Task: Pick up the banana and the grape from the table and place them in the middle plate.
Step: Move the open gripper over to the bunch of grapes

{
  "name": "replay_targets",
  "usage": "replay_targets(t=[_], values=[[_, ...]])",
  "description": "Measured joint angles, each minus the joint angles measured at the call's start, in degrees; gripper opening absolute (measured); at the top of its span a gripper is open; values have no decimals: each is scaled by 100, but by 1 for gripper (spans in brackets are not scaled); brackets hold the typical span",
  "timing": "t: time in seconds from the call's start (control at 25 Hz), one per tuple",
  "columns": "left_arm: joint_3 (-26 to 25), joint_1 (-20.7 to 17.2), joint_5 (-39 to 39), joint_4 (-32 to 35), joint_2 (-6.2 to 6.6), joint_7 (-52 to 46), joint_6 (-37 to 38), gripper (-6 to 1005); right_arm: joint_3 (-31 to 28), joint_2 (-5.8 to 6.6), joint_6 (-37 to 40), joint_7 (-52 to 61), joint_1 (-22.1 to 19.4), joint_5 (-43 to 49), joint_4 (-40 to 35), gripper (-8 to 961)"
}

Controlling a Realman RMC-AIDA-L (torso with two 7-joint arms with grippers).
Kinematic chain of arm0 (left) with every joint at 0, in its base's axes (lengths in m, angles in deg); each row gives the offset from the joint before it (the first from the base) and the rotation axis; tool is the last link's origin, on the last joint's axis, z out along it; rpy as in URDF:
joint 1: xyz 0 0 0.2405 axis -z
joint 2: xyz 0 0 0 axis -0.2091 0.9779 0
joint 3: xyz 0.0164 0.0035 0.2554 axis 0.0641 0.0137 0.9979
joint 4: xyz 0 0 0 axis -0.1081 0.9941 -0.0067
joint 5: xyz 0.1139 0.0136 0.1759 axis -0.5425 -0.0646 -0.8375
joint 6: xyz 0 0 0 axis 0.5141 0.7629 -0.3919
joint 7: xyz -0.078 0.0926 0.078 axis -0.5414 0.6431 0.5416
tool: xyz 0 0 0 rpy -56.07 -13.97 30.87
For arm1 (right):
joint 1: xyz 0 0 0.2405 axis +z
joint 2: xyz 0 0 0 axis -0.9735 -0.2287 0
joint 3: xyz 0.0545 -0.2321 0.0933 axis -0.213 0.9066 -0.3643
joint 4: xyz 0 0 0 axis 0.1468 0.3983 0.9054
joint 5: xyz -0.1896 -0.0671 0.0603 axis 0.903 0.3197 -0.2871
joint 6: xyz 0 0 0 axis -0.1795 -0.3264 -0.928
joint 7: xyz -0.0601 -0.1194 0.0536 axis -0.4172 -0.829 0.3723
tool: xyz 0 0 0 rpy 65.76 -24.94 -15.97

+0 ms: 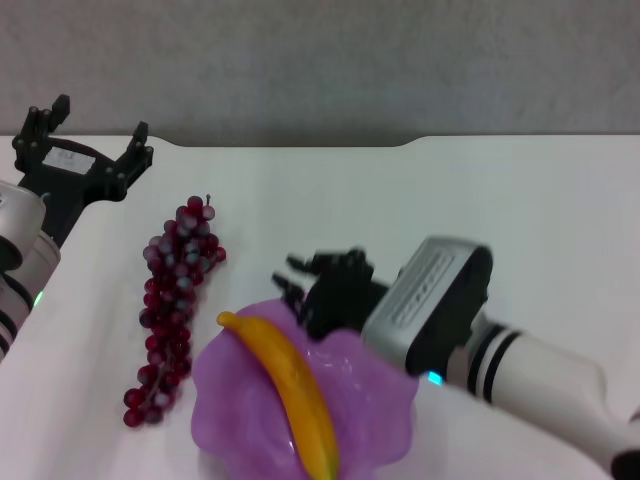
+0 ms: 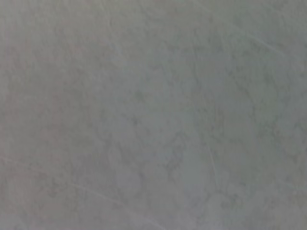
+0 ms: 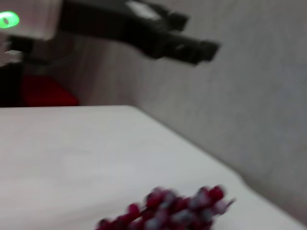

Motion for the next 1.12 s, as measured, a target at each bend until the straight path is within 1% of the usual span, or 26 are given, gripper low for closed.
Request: replay_targets(t=[0.04,0.08,0.12,0.2,0.32,0.4,0.44,0.56,0.68,0.76,0.96,1.12], values=[[1,-1,3,1,0,0,0,880,-144,43,1,-121,-5,0,8,112],[-2,-5,8,2,0,0,0,880,-484,125,2,-449,-62,1,17,142],[-9,-16,12,2,0,0,0,880,-484,125,2,-449,-62,1,17,172],[-19,-29,15,6,0,0,0,880,-892,193,6,-879,-212,3,83,213],[-15,-31,15,10,0,-2,1,880,-1626,316,34,-1686,-606,1,365,247],[-14,-32,16,12,0,-18,1,880,-2155,346,156,-2420,-1005,2,663,270],[-14,-32,17,18,0,-30,1,880,-2354,341,261,-2768,-1195,4,796,260],[-20,-8,22,73,-5,-63,0,879,-2905,247,861,-3934,-1887,3,1220,243],[-25,1,28,88,-8,-78,0,879,-3160,113,1443,-4484,-2376,108,1463,234],[-30,4,32,90,-9,-99,0,879,-3209,51,1777,-4466,-2599,248,1499,227],[-22,52,33,184,-6,-352,59,879,-3220,-91,2569,-4150,-2950,312,1345,214],[17,89,22,303,6,-644,183,879,-3223,-147,3001,-3669,-3181,284,1115,211]])
